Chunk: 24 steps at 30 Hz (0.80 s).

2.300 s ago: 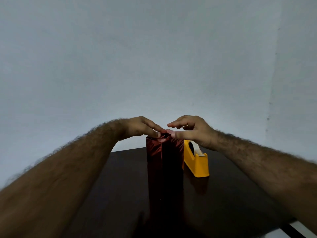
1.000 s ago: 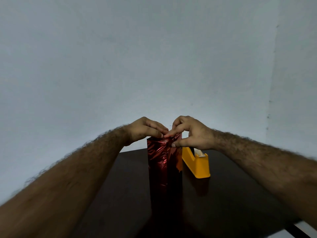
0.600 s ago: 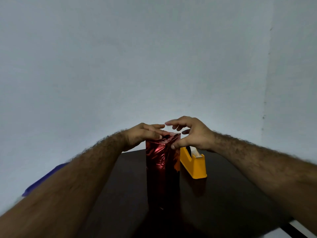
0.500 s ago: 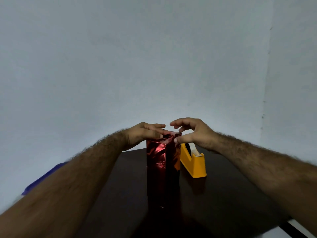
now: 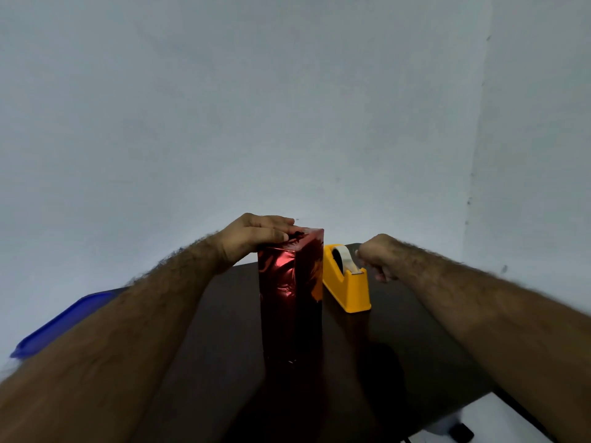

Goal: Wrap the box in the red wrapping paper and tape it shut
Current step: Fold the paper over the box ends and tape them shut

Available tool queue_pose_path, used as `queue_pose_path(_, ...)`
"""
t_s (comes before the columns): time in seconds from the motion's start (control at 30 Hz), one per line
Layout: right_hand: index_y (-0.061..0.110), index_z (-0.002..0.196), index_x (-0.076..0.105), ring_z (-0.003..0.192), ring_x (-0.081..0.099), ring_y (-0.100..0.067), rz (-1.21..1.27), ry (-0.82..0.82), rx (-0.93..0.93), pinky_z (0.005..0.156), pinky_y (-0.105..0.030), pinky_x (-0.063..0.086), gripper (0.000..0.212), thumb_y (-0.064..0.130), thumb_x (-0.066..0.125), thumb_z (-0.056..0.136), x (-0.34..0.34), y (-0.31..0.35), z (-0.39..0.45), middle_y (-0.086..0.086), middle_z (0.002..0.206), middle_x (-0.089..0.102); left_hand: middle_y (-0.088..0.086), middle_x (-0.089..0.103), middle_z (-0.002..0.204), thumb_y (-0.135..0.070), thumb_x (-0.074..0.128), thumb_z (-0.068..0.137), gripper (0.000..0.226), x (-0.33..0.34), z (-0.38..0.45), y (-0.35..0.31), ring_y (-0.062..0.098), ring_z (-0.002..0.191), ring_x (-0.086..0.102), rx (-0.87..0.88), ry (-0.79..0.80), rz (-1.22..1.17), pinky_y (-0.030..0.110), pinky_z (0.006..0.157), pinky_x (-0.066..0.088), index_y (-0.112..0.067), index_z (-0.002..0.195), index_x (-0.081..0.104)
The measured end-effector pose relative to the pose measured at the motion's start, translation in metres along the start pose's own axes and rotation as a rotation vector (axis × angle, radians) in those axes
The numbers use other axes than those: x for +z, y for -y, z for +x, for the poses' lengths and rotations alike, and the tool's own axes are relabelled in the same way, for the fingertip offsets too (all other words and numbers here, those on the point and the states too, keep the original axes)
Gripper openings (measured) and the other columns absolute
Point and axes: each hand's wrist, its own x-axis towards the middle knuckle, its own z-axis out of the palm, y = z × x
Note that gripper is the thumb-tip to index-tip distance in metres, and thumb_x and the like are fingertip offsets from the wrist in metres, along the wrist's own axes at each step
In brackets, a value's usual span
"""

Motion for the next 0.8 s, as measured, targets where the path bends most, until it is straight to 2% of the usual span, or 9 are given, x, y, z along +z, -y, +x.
queue_pose_path(0.1, 0.012, 0.084, 0.058, 0.057, 0.042, -0.012, 0.025, 0.065, 0.149, 0.053, -0.024, 0.041, 0.020, 0.023, 0.061, 0.101, 0.001, 0.002, 0.006, -0.002, 0.067, 0.046, -0.009, 0.062, 0.149, -0.022, 0.073, 0.082, 0.035, 0.002, 0.002, -0.004, 0.011, 0.137, 0.058, 0.038, 0.035, -0.024, 0.050, 0.118, 0.045, -0.025, 0.114, 0.084)
queue_pose_path(0.27, 0.011, 0.094, 0.059, 0.054, 0.046, -0.008, 0.038, 0.084, 0.209, 0.051, -0.020, 0.042, 0.007, 0.012, 0.062, 0.101, 0.010, 0.006, 0.013, -0.003, 0.074, 0.052, -0.007, 0.067, 0.144, -0.018, 0.070, 0.085, 0.032, 0.009, 0.004, -0.005, 0.009, 0.137, 0.059, 0.074, 0.070, -0.073, 0.041, 0.116, 0.045, -0.026, 0.113, 0.084)
queue_pose_path(0.37, 0.012, 0.094, 0.059, 0.051, 0.038, -0.005, 0.146, 0.117, 0.230, 0.058, -0.017, 0.037, 0.006, 0.012, 0.059, 0.100, 0.015, 0.004, 0.016, 0.000, 0.071, 0.047, -0.006, 0.067, 0.143, -0.018, 0.069, 0.085, 0.032, 0.010, 0.006, -0.003, 0.009, 0.137, 0.059, 0.075, 0.071, -0.084, 0.039, 0.117, 0.043, -0.025, 0.113, 0.084)
queue_pose_path(0.43, 0.011, 0.093, 0.060, 0.053, 0.034, -0.006, 0.198, 0.079, 0.223, 0.059, -0.019, 0.035, 0.005, 0.013, 0.059, 0.098, 0.016, 0.006, 0.018, 0.000, 0.072, 0.043, -0.006, 0.068, 0.143, -0.019, 0.070, 0.085, 0.032, 0.009, 0.006, -0.001, 0.009, 0.137, 0.059, 0.074, 0.064, -0.084, 0.039, 0.118, 0.042, -0.026, 0.113, 0.084)
queue_pose_path(0.53, 0.009, 0.094, 0.065, 0.060, 0.041, -0.009, 0.303, 0.011, 0.207, 0.062, -0.022, 0.040, 0.002, 0.008, 0.064, 0.092, 0.015, 0.006, 0.013, -0.001, 0.078, 0.048, -0.005, 0.067, 0.143, -0.016, 0.071, 0.087, 0.031, 0.002, 0.004, 0.003, 0.008, 0.137, 0.058, 0.067, 0.041, -0.095, 0.040, 0.120, 0.041, -0.022, 0.115, 0.083)
queue_pose_path(0.67, 0.005, 0.105, 0.072, 0.068, 0.056, -0.017, 0.423, -0.101, 0.098, 0.047, -0.027, 0.042, 0.022, 0.007, 0.072, 0.083, 0.017, -0.004, -0.003, -0.007, 0.087, 0.063, -0.005, 0.067, 0.143, -0.007, 0.067, 0.096, 0.029, -0.003, 0.001, 0.006, 0.008, 0.138, 0.058, 0.060, 0.044, -0.068, 0.042, 0.121, 0.040, -0.018, 0.119, 0.082)
queue_pose_path(0.8, 0.007, 0.108, 0.073, 0.082, 0.062, -0.023, 0.507, -0.162, 0.097, 0.062, -0.034, 0.057, 0.031, 0.012, 0.076, 0.078, 0.019, -0.018, -0.022, -0.009, 0.101, 0.068, -0.003, 0.069, 0.141, -0.004, 0.065, 0.098, 0.027, -0.004, 0.000, 0.002, 0.005, 0.137, 0.058, 0.039, 0.025, -0.025, 0.039, 0.122, 0.039, -0.008, 0.121, 0.079)
